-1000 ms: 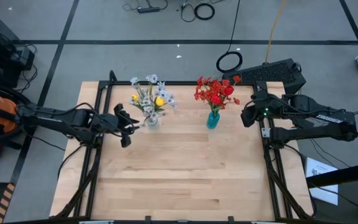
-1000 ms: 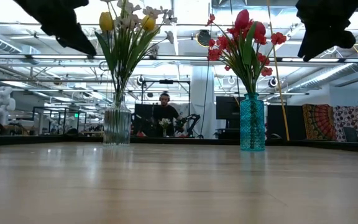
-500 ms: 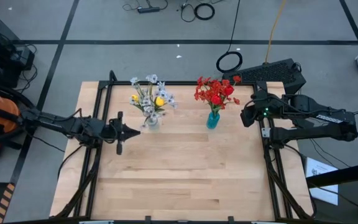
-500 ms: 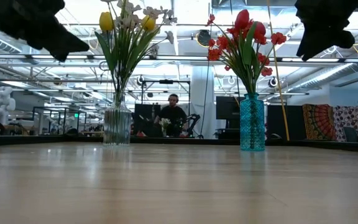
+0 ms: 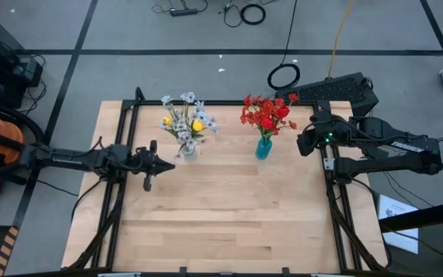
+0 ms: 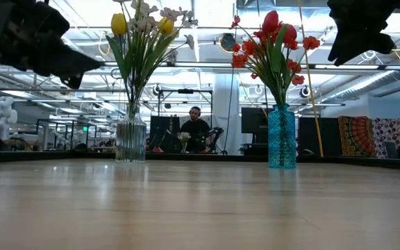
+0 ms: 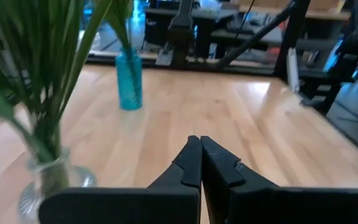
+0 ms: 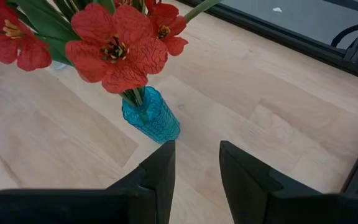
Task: Sort flowers into vase by color
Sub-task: Return to Home Position
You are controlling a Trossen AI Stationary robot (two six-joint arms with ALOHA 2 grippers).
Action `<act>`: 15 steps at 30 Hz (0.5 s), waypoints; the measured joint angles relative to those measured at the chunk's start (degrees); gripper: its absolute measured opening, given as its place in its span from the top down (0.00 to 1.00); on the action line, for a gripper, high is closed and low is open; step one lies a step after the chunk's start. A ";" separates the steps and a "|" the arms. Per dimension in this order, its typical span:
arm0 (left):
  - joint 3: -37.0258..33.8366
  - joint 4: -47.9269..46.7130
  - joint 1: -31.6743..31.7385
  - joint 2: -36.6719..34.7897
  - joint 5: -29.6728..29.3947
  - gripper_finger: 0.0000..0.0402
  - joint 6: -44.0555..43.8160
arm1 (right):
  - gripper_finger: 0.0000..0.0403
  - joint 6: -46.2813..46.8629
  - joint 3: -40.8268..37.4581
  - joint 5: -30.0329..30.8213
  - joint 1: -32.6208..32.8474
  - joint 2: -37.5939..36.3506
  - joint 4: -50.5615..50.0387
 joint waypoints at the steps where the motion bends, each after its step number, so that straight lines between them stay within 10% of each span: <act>1: 0.00 -1.72 0.28 -1.08 -0.01 0.99 0.15 | 0.71 0.01 0.00 0.05 0.00 0.00 0.00; 15: -1.26 -13.85 0.82 -21.70 0.10 1.00 1.94 | 0.71 -0.01 0.00 0.05 0.01 0.01 -0.02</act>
